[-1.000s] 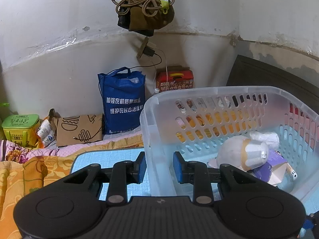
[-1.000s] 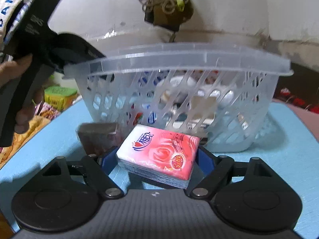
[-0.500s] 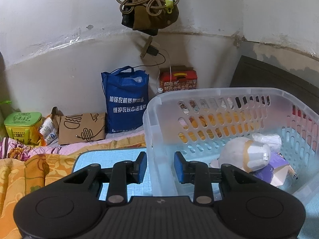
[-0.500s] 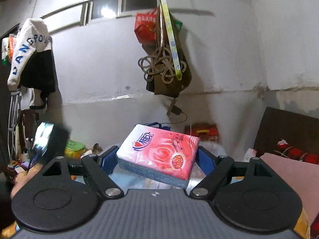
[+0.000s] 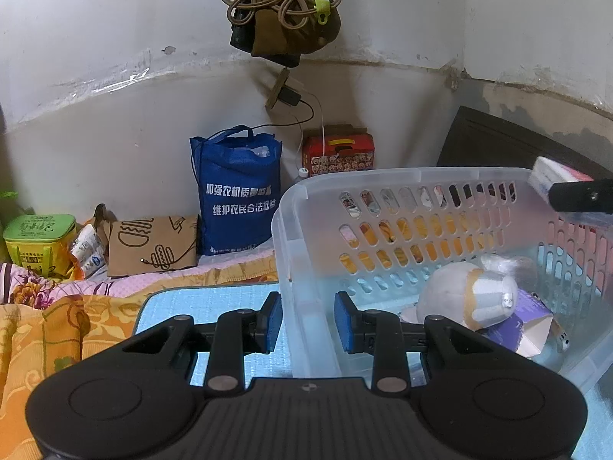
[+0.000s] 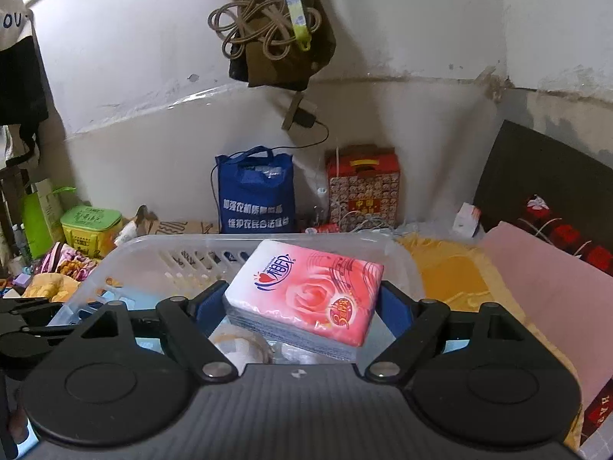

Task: Organize objects
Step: 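Lift the pink tissue pack into the basket and release it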

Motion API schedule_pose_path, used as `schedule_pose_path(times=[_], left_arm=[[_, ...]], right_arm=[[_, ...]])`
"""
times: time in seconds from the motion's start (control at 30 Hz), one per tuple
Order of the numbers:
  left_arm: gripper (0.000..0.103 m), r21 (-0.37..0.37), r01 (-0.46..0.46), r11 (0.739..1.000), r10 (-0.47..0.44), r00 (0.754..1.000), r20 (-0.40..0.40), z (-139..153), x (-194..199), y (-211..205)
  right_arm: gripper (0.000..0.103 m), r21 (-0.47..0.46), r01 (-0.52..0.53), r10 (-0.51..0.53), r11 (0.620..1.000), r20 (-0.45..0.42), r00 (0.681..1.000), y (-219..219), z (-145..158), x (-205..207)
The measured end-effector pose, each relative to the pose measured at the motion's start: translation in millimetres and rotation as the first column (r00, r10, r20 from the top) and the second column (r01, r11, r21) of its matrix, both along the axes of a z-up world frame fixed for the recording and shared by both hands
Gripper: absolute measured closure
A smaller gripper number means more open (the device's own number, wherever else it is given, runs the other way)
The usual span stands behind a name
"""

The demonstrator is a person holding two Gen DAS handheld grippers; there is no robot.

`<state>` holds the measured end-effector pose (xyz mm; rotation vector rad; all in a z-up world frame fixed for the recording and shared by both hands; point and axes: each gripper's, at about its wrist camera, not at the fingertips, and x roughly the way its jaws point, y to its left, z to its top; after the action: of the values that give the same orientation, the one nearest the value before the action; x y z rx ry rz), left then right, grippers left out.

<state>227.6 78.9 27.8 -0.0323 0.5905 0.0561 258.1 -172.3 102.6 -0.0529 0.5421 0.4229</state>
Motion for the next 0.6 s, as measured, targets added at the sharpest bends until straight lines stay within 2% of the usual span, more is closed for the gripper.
schedule_pose_path(times=[0.1, 0.13, 0.17, 0.27, 0.43, 0.6], left_arm=[[0.068, 0.001, -0.001, 1.000, 0.001, 1.000, 0.001, 0.2, -0.6, -0.9], [0.068, 0.001, -0.001, 1.000, 0.001, 1.000, 0.001, 0.2, -0.7, -1.0], [0.068, 0.003, -0.001, 1.000, 0.001, 1.000, 0.002, 0.0, -0.7, -1.0], [0.068, 0.004, 0.003, 1.000, -0.003, 1.000, 0.003, -0.4, -1.2, -0.8], [0.068, 0.003, 0.003, 1.000, -0.003, 1.000, 0.003, -0.4, -1.7, -0.3], [0.068, 0.005, 0.002, 1.000, -0.002, 1.000, 0.003, -0.4, -1.8, -0.5]], right_arm=[[0.013, 0.001, -0.010, 0.010, 1.000, 0.013, 1.000, 3.8, -0.7, 4.4], [0.002, -0.012, -0.009, 0.010, 1.000, 0.021, 1.000, 6.1, -0.8, 6.4], [0.000, -0.028, -0.005, 0.006, 1.000, 0.031, 0.999, 7.7, -0.9, 5.9], [0.000, -0.034, 0.050, -0.047, 0.998, 0.077, 0.996, 4.6, 0.3, 5.3], [0.000, 0.021, 0.055, -0.056, 0.998, 0.067, 0.996, -4.8, -1.7, 7.2], [0.000, 0.039, 0.054, -0.058, 0.998, 0.107, 0.993, -5.1, 2.1, -1.3]])
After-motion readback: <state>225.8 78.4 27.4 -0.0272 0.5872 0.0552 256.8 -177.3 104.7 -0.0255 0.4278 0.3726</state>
